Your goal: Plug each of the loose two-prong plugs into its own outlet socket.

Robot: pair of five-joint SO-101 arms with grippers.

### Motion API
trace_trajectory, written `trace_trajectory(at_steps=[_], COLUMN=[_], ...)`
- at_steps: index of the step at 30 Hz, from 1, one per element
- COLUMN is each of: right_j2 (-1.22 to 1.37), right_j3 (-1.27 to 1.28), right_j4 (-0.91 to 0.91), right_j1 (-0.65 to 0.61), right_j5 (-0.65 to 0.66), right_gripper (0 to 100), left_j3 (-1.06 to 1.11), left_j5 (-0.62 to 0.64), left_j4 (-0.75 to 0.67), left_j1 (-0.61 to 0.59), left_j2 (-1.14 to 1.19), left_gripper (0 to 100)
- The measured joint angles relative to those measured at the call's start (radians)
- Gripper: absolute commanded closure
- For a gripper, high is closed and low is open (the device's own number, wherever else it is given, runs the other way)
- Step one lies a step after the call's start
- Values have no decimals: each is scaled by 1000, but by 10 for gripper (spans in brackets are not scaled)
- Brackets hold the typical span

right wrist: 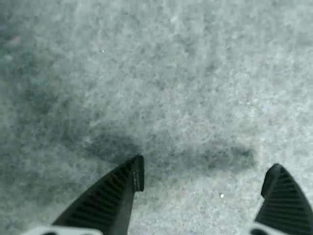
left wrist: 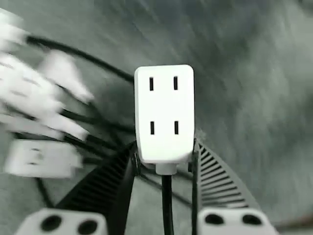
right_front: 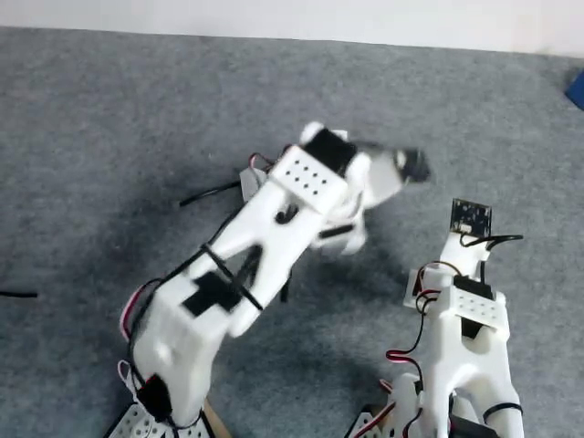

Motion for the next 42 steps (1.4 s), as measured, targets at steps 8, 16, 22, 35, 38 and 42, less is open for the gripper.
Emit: trace_trajectory(at_steps=[8, 16, 22, 35, 38, 42], right_j2=[0, 0, 0, 0, 0, 0], right_j3=[0, 0, 0, 0, 0, 0], right_j4=[0, 0, 0, 0, 0, 0], right_j1=[-2, -2, 0, -2, -2, 0], right_j5=[0, 0, 0, 0, 0, 0], right_gripper=[628, 628, 628, 628, 628, 628], left_j3=[729, 1327, 1461, 1471, 1395, 1290], left_j5=[-172, -140, -127, -77, -48, -35], left_j4=[-242, -720, -829, -922, -942, -944], left_j1=[29, 160, 207, 229, 241, 242], left_j2=[-384, -681, -766, -740, -651, -529], left_gripper=[996, 996, 996, 995, 995, 992])
